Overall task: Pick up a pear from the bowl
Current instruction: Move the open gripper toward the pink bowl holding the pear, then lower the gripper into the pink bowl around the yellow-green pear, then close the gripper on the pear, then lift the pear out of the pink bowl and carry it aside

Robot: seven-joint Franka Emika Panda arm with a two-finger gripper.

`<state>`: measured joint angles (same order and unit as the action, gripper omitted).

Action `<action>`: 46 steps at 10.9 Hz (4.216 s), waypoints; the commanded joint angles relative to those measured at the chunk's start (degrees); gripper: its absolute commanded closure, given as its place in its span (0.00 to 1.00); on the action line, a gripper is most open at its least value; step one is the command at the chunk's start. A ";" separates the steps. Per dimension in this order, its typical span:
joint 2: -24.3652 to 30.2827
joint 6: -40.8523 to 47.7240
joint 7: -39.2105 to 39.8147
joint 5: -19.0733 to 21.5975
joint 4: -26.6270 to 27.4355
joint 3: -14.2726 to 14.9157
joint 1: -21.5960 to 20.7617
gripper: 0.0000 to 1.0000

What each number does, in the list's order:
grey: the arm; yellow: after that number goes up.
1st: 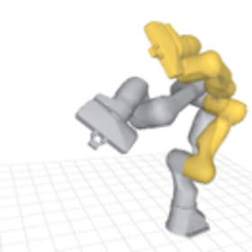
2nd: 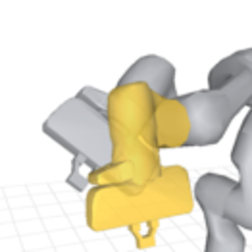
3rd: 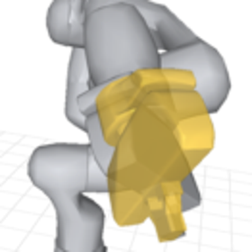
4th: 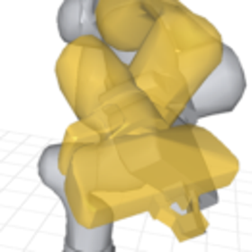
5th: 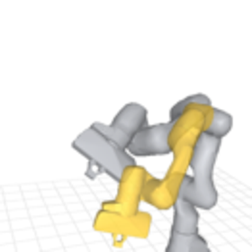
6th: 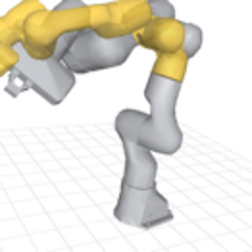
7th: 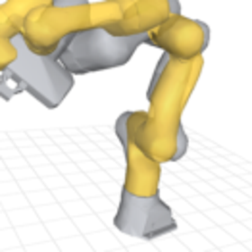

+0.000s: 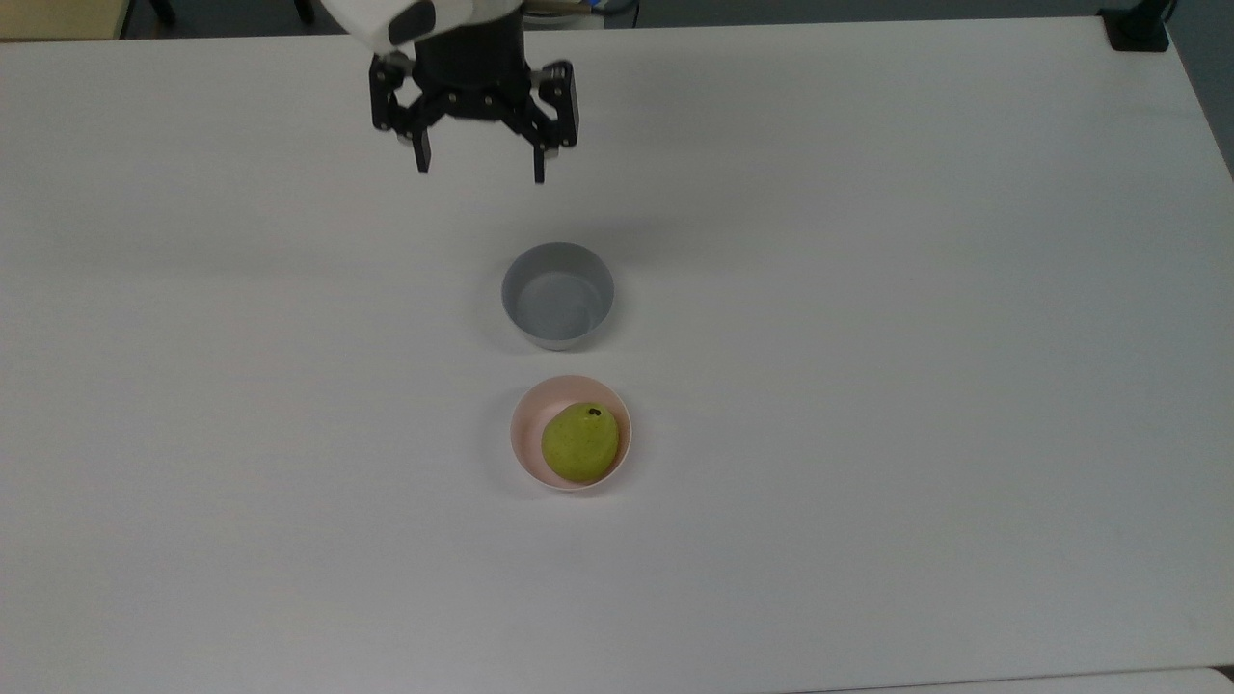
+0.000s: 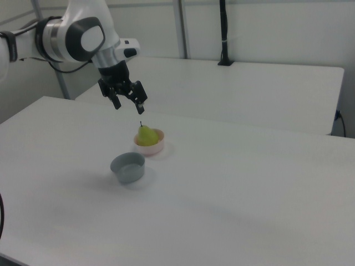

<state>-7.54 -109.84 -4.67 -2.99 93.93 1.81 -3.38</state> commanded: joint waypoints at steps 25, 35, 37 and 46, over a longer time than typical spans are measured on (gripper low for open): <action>-28.23 -35.09 0.63 -1.93 -6.66 -0.14 -4.44 0.30; -21.39 -30.00 -2.17 -1.58 -6.13 -0.23 -4.53 0.55; -19.89 -28.16 -2.36 -1.58 -6.13 0.21 -4.09 0.54; -25.67 -34.61 -0.60 -3.59 -9.29 0.56 7.86 0.53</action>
<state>-30.09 -139.44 -5.65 -4.99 86.25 2.49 3.51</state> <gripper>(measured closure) 0.295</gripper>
